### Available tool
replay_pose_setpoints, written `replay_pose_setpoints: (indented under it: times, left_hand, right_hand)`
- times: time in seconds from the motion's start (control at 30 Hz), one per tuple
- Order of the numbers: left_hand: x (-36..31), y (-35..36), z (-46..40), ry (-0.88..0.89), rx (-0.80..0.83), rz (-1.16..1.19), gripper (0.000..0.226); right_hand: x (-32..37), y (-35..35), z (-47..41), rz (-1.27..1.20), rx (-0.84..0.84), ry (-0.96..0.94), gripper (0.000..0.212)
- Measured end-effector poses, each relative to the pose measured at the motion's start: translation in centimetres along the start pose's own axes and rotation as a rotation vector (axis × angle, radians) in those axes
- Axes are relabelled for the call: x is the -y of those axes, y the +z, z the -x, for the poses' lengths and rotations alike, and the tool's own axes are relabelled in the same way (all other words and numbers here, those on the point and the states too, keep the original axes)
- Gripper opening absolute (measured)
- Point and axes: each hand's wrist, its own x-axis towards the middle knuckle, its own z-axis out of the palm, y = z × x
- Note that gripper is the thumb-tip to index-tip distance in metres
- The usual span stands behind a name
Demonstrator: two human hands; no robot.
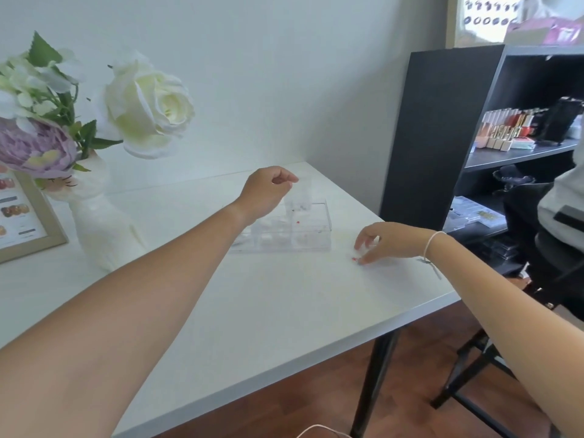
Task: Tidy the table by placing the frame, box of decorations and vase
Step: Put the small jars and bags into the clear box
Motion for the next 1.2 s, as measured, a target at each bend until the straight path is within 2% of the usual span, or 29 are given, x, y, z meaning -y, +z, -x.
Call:
replay_pose_setpoints:
  times: [0.33,0.57,0.73,0.97,1.07,1.2]
  left_hand:
    - [1.4,1.5,-0.7,-0.03,0.028,-0.034,0.02]
    - [1.0,1.3,-1.5,-0.09,0.034,0.114,0.019]
    - [1.3,1.8,-1.3,-0.11,0.093,0.095,0.022]
    - [2.4,3.0,-0.9,-0.142,0.138,0.002,0.028]
    - [2.7,3.3,-0.8,-0.117,0.146,-0.054,0.029]
    - [2.7,3.2,-0.5,-0.063,0.133,-0.129,0.033]
  right_hand:
    - [0.2,-0.1,-0.4,-0.038,-0.059,-0.032,0.031]
    - [0.1,-0.7,-0.7,-0.073,-0.116,-0.071,0.017]
    - [0.5,-2.0,-0.6,-0.106,-0.201,-0.1,0.017]
    - [2.3,-3.2,-0.8,-0.312,-0.381,-0.115,0.015]
    - [3.2,-3.2,-1.1,-0.425,-0.44,-0.118,0.009]
    - [4.4,-3.1,-1.4,-0.624,-0.513,-0.109,0.013]
